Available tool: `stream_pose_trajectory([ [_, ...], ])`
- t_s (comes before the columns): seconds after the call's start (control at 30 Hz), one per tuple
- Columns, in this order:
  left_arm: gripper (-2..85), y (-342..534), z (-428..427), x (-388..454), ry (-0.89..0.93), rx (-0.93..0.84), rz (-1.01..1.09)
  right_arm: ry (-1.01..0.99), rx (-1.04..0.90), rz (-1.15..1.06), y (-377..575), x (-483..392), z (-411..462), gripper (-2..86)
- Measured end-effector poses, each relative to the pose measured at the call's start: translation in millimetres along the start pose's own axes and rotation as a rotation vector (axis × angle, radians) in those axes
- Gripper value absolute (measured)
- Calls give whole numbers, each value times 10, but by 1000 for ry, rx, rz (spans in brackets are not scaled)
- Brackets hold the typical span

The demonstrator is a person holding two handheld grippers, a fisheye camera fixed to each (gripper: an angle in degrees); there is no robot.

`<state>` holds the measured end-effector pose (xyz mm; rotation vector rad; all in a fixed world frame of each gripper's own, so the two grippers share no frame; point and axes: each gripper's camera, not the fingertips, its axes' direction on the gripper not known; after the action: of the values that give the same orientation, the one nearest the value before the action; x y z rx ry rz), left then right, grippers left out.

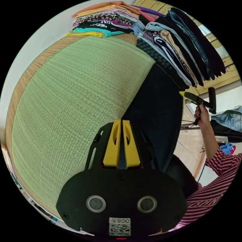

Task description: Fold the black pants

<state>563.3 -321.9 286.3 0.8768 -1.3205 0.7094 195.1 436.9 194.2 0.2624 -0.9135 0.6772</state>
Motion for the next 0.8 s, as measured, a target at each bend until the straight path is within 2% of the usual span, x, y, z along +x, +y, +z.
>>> stream_pose_trajectory([
  [0.17,3,276,119,-263,-110,39,-60,-17,-15,44,-58,-175,200,0],
  [0.3,1,991,45,-620,5,136,-123,81,-22,28,-53,-497,262,0],
  [0.4,0,1714,50,-1015,32,175,-269,25,-46,-74,21,-980,400,2],
  [0.5,0,2446,168,-1449,-15,149,-477,-117,-119,-232,148,-1748,792,5],
  [0.57,0,2811,307,-1695,-7,120,-586,-273,-239,-384,279,-2550,1315,13],
  [0.67,0,3242,657,-2008,-18,29,-689,-401,-423,-576,499,-3633,2092,33],
  [0.7,0,3381,736,-2096,19,104,-697,-410,-452,-614,549,-3848,2239,38],
  [0.8,0,3587,948,-2309,71,165,-726,-433,-565,-767,746,-4829,2896,63],
])
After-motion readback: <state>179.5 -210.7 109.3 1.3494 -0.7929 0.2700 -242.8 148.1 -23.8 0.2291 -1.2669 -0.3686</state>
